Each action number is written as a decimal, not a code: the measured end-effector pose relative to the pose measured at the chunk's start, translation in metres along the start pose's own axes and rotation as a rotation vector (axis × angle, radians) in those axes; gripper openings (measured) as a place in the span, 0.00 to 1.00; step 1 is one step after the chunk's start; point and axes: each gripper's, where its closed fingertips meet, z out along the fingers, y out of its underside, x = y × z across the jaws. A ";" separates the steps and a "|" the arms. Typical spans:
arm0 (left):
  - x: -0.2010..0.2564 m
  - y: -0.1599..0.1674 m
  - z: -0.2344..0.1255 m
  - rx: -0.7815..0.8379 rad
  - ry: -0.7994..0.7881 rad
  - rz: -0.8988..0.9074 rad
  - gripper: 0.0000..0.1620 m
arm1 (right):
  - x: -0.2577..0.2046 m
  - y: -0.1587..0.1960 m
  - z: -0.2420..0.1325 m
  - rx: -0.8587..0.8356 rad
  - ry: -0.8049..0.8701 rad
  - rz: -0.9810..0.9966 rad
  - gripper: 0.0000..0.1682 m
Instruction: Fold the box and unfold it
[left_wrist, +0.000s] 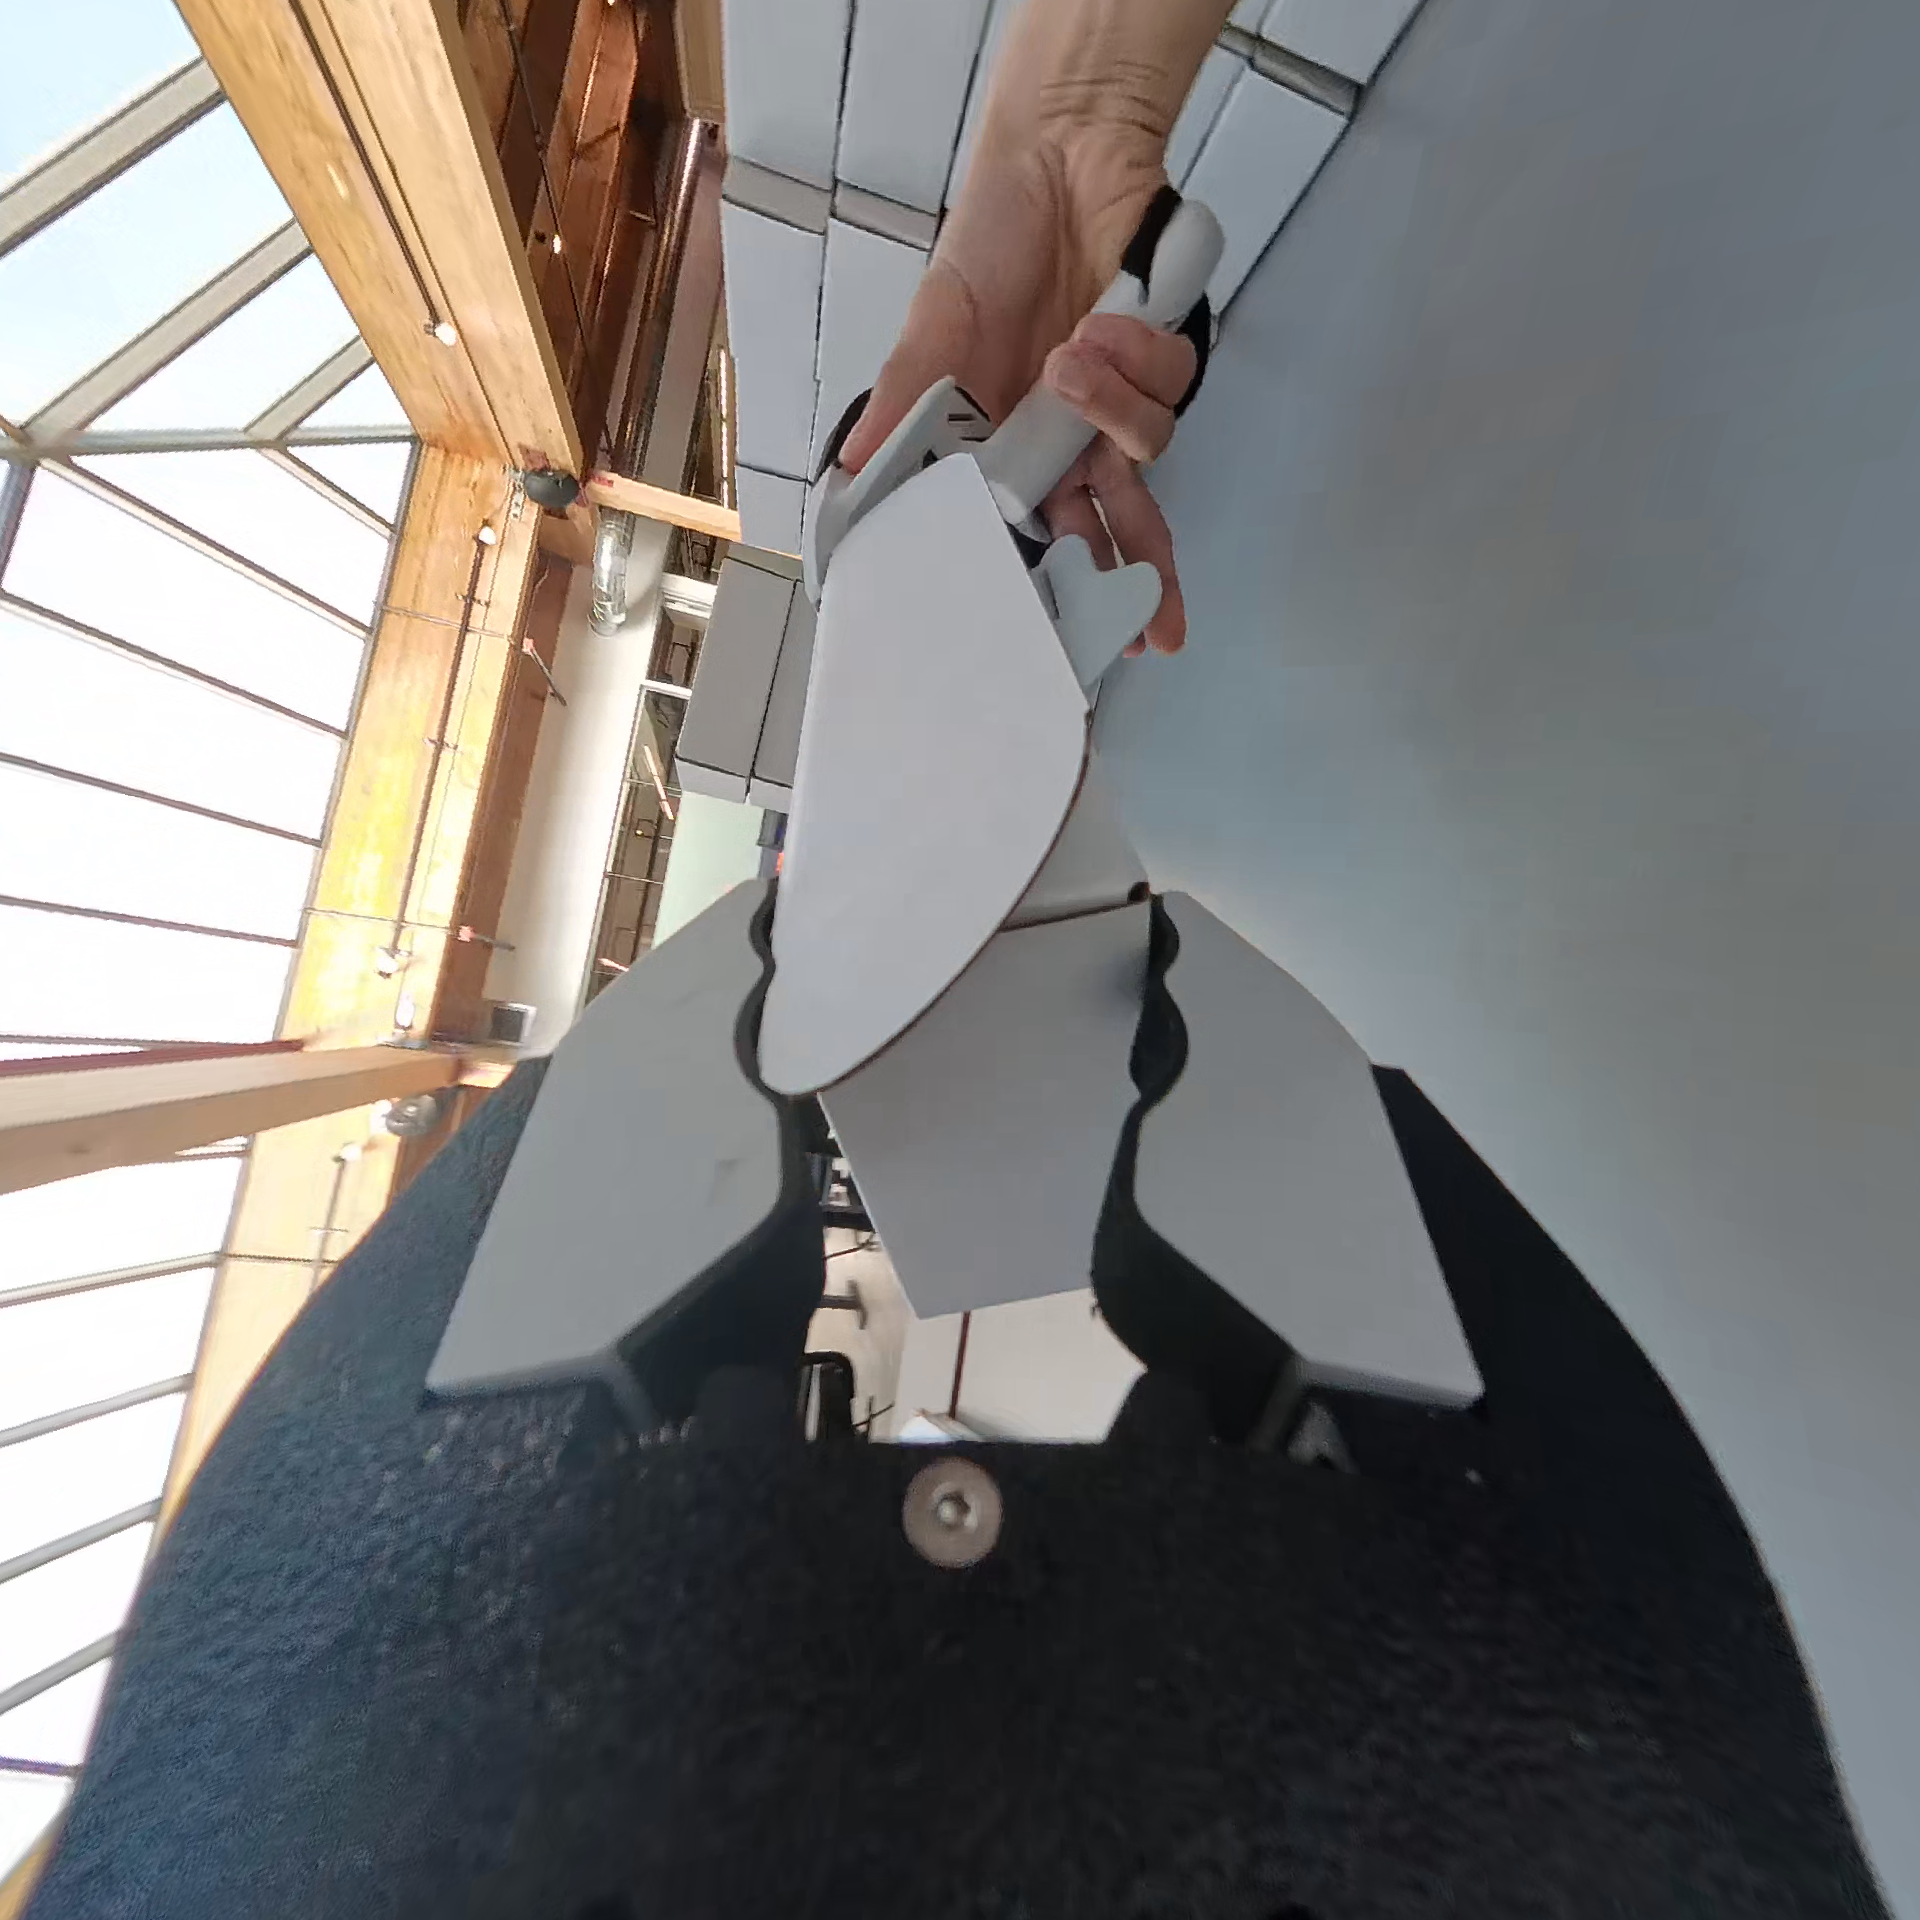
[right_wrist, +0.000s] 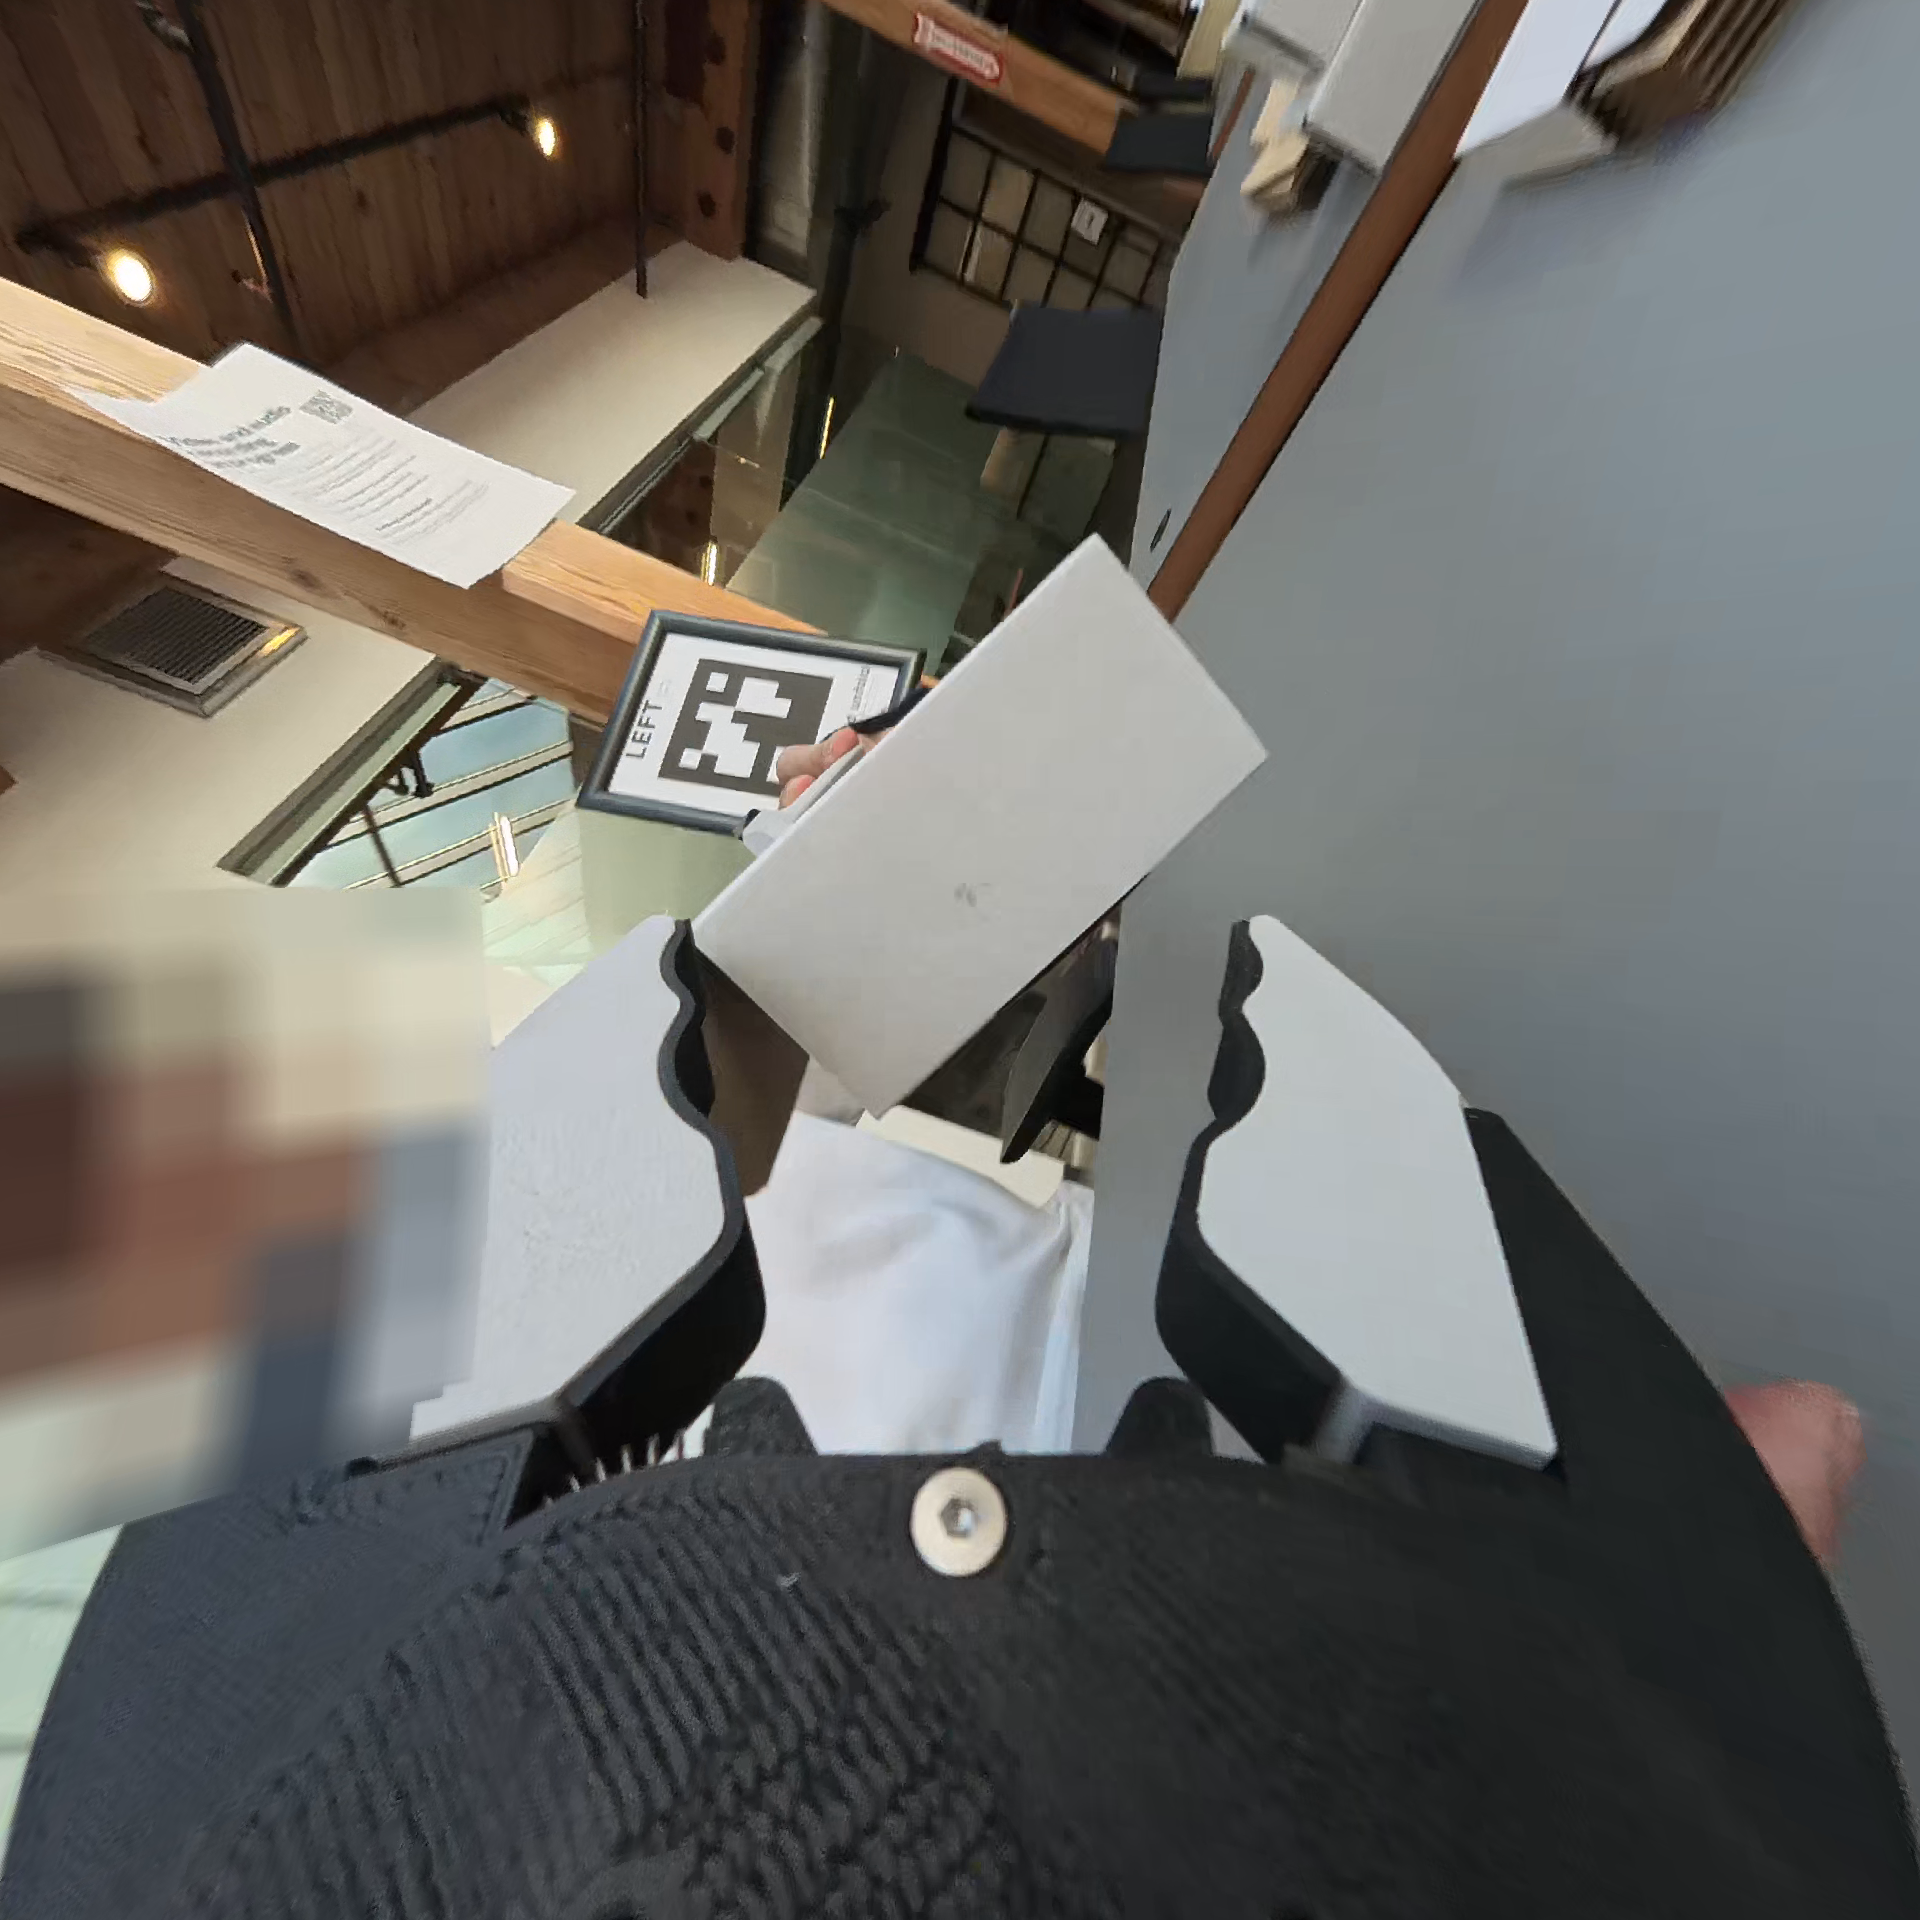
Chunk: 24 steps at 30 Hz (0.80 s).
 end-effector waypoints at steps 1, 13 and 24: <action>-0.009 0.000 -0.003 0.011 -0.002 -0.083 0.40 | -0.004 -0.012 -0.011 0.068 0.022 -0.059 0.59; 0.011 0.043 0.008 0.151 0.271 -0.934 0.40 | -0.018 -0.006 -0.052 0.135 0.613 -1.186 0.48; 0.057 0.047 0.009 0.199 0.440 -0.999 0.40 | 0.011 0.028 -0.018 -0.131 0.688 -1.595 0.25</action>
